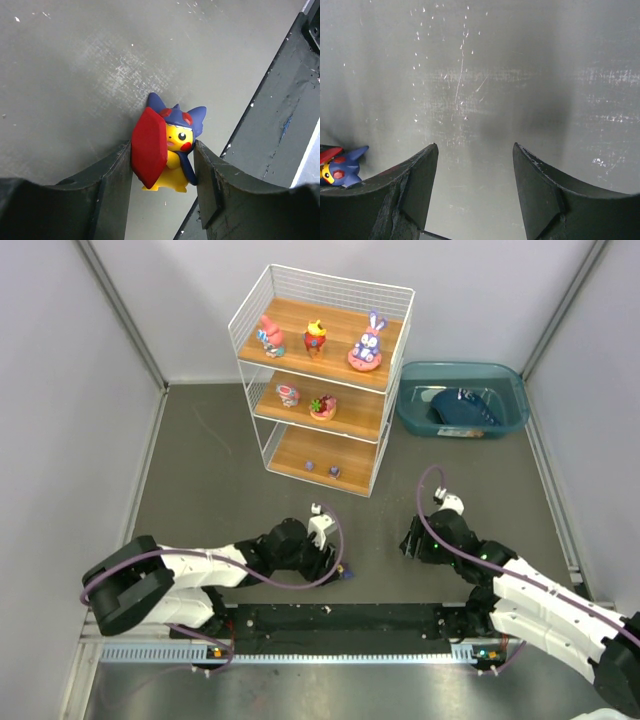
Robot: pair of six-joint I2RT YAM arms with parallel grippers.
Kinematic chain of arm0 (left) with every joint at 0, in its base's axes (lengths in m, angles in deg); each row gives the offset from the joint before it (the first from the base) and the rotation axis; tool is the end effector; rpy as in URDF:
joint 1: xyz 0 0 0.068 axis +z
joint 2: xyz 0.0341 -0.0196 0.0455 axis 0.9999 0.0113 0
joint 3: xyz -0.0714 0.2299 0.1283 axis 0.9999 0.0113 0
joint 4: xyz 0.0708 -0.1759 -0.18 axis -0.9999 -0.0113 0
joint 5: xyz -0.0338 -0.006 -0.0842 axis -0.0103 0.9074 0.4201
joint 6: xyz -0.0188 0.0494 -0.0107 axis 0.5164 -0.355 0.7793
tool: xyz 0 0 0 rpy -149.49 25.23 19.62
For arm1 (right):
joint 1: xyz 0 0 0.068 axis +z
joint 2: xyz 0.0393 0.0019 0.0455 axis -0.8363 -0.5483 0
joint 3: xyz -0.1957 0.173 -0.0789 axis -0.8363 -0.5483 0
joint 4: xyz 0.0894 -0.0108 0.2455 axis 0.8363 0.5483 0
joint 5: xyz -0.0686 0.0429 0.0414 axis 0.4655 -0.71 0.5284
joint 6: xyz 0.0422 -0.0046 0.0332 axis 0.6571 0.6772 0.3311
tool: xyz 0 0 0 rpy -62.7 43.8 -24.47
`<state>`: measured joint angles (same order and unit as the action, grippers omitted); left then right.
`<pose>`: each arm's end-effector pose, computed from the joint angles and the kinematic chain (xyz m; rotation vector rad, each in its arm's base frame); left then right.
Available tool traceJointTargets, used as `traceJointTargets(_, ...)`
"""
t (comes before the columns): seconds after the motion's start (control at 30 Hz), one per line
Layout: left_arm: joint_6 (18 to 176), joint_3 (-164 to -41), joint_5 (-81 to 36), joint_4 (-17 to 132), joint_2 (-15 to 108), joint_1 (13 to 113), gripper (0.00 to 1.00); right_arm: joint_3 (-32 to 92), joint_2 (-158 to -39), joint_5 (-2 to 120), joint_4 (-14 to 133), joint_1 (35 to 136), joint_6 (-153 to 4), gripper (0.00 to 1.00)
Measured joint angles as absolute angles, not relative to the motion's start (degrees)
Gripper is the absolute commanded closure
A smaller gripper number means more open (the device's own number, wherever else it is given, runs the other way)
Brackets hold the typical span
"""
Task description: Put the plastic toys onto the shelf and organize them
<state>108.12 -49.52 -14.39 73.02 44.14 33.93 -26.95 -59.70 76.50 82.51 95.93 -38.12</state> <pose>0.1186 -0.1898 0.1393 0.8307 2.2458 -1.0299 0.1178 0.0885 0.1676 0.1623 2.4304 0.4754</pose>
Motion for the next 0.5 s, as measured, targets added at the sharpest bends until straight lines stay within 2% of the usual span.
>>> traceJointTargets(0.27, 109.04, -50.76, -17.17, 70.48, 44.09, 32.18, 0.45, -27.14, -59.35, 76.50, 82.40, 95.93, -38.14, 0.37)
traceJointTargets(0.5, 108.87, -54.26, -17.15, 67.86, 46.98, 31.31, 0.33, -27.58, -57.67, 76.48, 82.49, 95.93, -38.08, 0.37)
